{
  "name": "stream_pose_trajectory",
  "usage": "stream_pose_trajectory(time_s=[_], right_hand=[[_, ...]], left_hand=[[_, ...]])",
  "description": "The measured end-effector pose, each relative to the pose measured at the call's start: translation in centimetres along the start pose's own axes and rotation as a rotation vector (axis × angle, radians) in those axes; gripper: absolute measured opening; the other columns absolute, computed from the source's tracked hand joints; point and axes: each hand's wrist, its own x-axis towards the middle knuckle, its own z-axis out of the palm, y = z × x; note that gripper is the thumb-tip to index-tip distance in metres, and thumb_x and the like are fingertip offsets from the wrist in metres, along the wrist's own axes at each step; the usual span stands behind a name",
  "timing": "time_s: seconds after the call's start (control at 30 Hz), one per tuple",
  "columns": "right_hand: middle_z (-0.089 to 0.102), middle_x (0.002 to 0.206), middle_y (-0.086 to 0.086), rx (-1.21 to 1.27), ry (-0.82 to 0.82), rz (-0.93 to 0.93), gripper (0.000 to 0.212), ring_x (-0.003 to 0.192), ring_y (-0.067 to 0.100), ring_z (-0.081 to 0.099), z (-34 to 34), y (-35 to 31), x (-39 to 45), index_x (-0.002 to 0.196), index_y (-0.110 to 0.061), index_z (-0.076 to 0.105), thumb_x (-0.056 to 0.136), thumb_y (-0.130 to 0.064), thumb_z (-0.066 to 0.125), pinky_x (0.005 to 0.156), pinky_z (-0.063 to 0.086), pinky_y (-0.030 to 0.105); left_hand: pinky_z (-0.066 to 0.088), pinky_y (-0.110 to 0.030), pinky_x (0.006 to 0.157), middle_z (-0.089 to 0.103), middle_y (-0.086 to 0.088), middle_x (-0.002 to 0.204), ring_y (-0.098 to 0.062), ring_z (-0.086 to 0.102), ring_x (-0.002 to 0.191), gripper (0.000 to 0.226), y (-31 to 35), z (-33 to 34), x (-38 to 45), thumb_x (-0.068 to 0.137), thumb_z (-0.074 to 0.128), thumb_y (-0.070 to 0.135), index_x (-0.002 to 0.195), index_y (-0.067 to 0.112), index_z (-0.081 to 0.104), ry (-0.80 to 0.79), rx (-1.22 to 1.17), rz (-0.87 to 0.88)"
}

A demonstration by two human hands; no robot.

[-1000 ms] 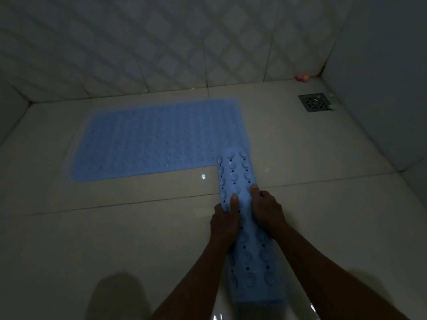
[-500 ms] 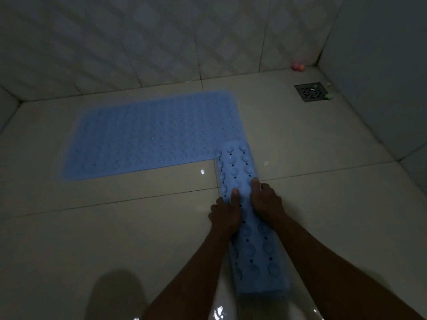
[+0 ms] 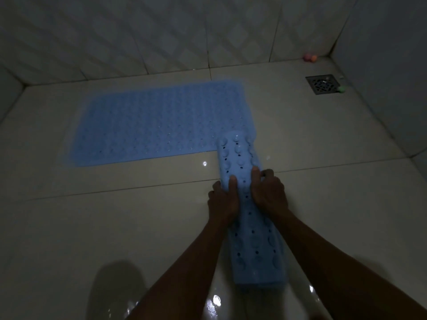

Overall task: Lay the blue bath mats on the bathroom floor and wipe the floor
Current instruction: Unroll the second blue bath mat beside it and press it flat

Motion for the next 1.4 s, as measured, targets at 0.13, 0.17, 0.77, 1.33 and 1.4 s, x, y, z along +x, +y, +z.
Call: stream_pose_trajectory(time_s=[0.13,0.17,0.77,1.33,1.4], right_hand=[[0.060,0.105,0.020,0.048,0.012,-0.188,0.019,0.097,0.037,0.060,1.2,-0.6,-1.0,0.111,-0.009,0.057,0.097,-0.021,0.052,0.075,0.041,0.032],[0.058,0.108,0.020,0.025,0.010,-0.231,0.023,0.098,0.038,0.059,1.6,-0.6,-1.3,0.116,-0.007,0.058,0.096,-0.018,0.054,0.076,0.042,0.033],[0.064,0.112,0.020,0.093,-0.159,-0.215,0.050,0.104,0.037,0.061,4.2,-3.0,-2.3,0.130,-0.010,0.054,0.091,-0.039,0.045,0.093,0.049,0.047],[0.043,0.135,0.024,0.029,-0.249,-0.203,0.055,0.121,0.041,0.049,10.2,-7.2,-4.4,0.142,-0.016,0.036,0.094,-0.028,0.059,0.102,0.044,0.050],[0.043,0.132,0.022,0.039,-0.238,-0.194,0.054,0.118,0.040,0.050,10.3,-7.3,-4.6,0.141,-0.017,0.037,0.093,-0.029,0.060,0.100,0.045,0.048]], left_hand=[[0.044,-0.050,0.105,0.051,-0.019,0.140,-0.036,0.053,0.124,0.083,-0.4,-2.3,0.4,0.090,0.039,0.073,0.143,0.009,0.040,0.028,0.053,0.003],[0.044,-0.050,0.105,0.051,-0.018,0.140,-0.036,0.053,0.124,0.082,-0.8,-2.7,0.5,0.091,0.039,0.073,0.144,0.011,0.039,0.027,0.053,-0.003],[0.039,-0.030,0.090,0.057,-0.019,0.134,-0.033,0.055,0.120,0.060,-2.9,-7.0,0.8,0.105,0.027,0.049,0.130,0.002,0.055,0.109,0.081,0.011],[0.045,-0.034,0.093,0.061,-0.019,0.130,-0.033,0.059,0.115,0.065,-6.9,-13.0,2.0,0.104,0.026,0.052,0.130,0.002,0.058,0.072,0.197,0.008],[0.047,-0.037,0.094,0.062,-0.020,0.125,-0.034,0.060,0.112,0.065,-7.4,-13.1,2.4,0.104,0.025,0.053,0.126,0.002,0.060,0.065,0.213,0.012]])
